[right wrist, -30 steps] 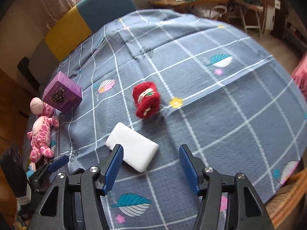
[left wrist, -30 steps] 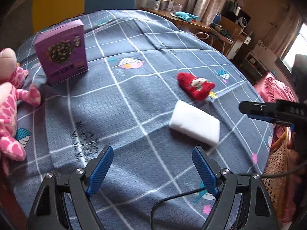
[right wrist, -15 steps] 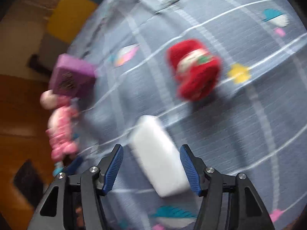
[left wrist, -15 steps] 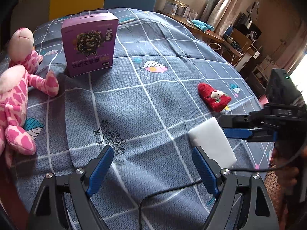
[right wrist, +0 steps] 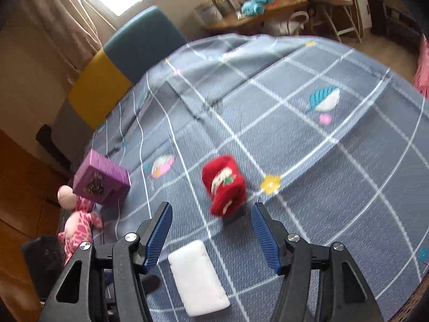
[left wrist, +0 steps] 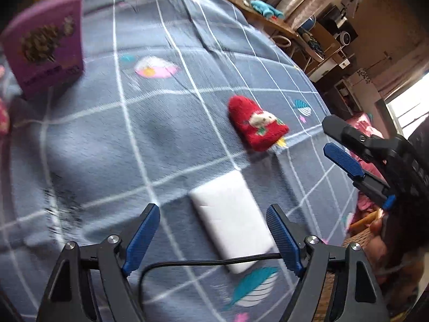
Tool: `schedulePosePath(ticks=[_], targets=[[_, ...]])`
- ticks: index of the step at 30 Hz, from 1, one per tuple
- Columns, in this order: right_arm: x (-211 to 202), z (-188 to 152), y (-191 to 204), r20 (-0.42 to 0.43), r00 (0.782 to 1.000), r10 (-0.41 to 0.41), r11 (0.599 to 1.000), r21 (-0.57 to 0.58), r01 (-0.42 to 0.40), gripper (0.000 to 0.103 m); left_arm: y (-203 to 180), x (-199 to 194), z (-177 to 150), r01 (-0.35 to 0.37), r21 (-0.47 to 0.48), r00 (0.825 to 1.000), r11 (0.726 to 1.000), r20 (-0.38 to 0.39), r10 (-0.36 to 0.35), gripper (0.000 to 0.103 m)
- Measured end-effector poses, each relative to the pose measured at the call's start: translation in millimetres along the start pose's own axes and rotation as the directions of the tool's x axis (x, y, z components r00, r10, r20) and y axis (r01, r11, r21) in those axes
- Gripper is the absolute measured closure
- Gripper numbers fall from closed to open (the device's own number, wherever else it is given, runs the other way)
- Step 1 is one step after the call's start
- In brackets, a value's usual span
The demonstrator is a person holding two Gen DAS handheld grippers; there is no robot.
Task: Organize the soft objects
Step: 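Grasp the white sponge with the left gripper, then lift the white sponge with the left gripper while the right gripper grasps the red sock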
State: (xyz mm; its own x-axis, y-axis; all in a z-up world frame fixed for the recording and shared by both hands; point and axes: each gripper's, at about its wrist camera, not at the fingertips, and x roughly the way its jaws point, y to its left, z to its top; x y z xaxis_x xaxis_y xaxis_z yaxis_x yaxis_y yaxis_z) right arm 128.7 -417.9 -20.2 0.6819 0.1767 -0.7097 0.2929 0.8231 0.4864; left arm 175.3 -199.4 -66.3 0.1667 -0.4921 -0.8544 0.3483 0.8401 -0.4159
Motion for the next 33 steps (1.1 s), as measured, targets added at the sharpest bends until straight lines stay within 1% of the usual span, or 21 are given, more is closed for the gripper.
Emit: schedulePosePath(ticks=[3, 6, 8, 11, 14, 15, 17, 18, 19, 21, 23, 24, 26, 30, 33], targets=[[-2.5, 0.1, 5.2, 0.019, 1.0, 0.004, 1.0, -0.019, -0.004, 0.04, -8.7, 14.1, 2.7, 0.033, -0.047, 0.998, 0.998, -0.057, -0.036, 0.022], [-3.7, 1.0, 4.8, 0.023, 0.999, 0.023, 1.0, -0.013, -0.023, 0.04, -15.5, 24.2, 2.6, 0.025, -0.073, 0.995, 0.997, -0.095, -0.032, 0.022], [-6.2, 0.7, 2.1, 0.032, 0.999, 0.033, 0.999, -0.002, -0.033, 0.04, -18.8, 31.6, 3.4, -0.006, -0.074, 0.993, 0.997, -0.117, -0.003, 0.022], [-8.7, 0.8, -1.9, 0.037, 0.998, 0.058, 0.998, 0.021, -0.059, 0.04, -24.1, 43.2, 3.0, -0.071, -0.075, 0.987, 0.995, -0.151, 0.059, 0.022], [-10.9, 0.7, -2.7, 0.045, 0.997, 0.07, 0.997, 0.026, -0.072, 0.04, -33.8, 46.1, 0.7, -0.128, -0.046, 0.981, 0.991, -0.152, 0.119, 0.021], [-11.2, 0.9, -2.9, 0.047, 0.996, 0.071, 0.997, 0.028, -0.073, 0.04, -36.2, 47.6, 0.1, -0.142, -0.038, 0.98, 0.989, -0.149, 0.135, 0.022], [-11.4, 0.2, -4.1, 0.048, 0.997, 0.068, 0.997, 0.031, -0.07, 0.04, -42.2, 49.8, -2.7, -0.192, -0.002, 0.972, 0.981, -0.137, 0.19, 0.03], [-10.5, 0.1, -4.8, 0.044, 0.997, 0.058, 0.998, 0.034, -0.059, 0.04, -46.3, 50.0, -5.1, -0.208, 0.045, 0.968, 0.977, -0.133, 0.213, 0.04], [-9.7, 0.0, -6.0, 0.041, 0.998, 0.05, 0.998, 0.038, -0.052, 0.04, -49.0, 49.3, -7.5, -0.211, 0.063, 0.969, 0.975, -0.119, 0.218, 0.043], [-8.3, 0.0, -8.8, 0.035, 0.998, 0.045, 0.998, 0.049, -0.047, 0.04, -47.3, 45.9, -10.3, -0.19, 0.076, 0.975, 0.979, -0.103, 0.197, 0.045], [-6.8, -0.3, -10.6, 0.029, 0.999, 0.032, 0.998, 0.055, -0.034, 0.04, -42.6, 38.2, -15.1, -0.153, 0.074, 0.984, 0.985, -0.079, 0.159, 0.046], [-5.3, -0.4, -12.1, 0.021, 0.999, 0.029, 0.998, 0.061, -0.03, 0.04, -39.3, 32.3, -18.4, -0.154, 0.076, 0.985, 0.985, -0.064, 0.159, 0.046], [-3.2, -0.6, -16.1, 0.01, 0.999, 0.031, 0.996, 0.082, -0.032, 0.04, -32.4, 17.5, -25.2, -0.131, 0.093, 0.991, 0.987, -0.017, 0.133, 0.046], [1.8, -1.5, -20.7, -0.014, 1.0, 0.005, 0.995, 0.101, -0.004, 0.04, -12.8, -10.3, -29.3, -0.128, 0.081, 0.991, 0.989, 0.061, 0.123, 0.046], [7.0, -2.1, -15.7, -0.041, 0.999, -0.016, 0.997, 0.075, 0.019, 0.04, 6.2, -33.9, -33.8, -0.131, 0.06, 0.986, 0.99, 0.115, 0.123, 0.046]])
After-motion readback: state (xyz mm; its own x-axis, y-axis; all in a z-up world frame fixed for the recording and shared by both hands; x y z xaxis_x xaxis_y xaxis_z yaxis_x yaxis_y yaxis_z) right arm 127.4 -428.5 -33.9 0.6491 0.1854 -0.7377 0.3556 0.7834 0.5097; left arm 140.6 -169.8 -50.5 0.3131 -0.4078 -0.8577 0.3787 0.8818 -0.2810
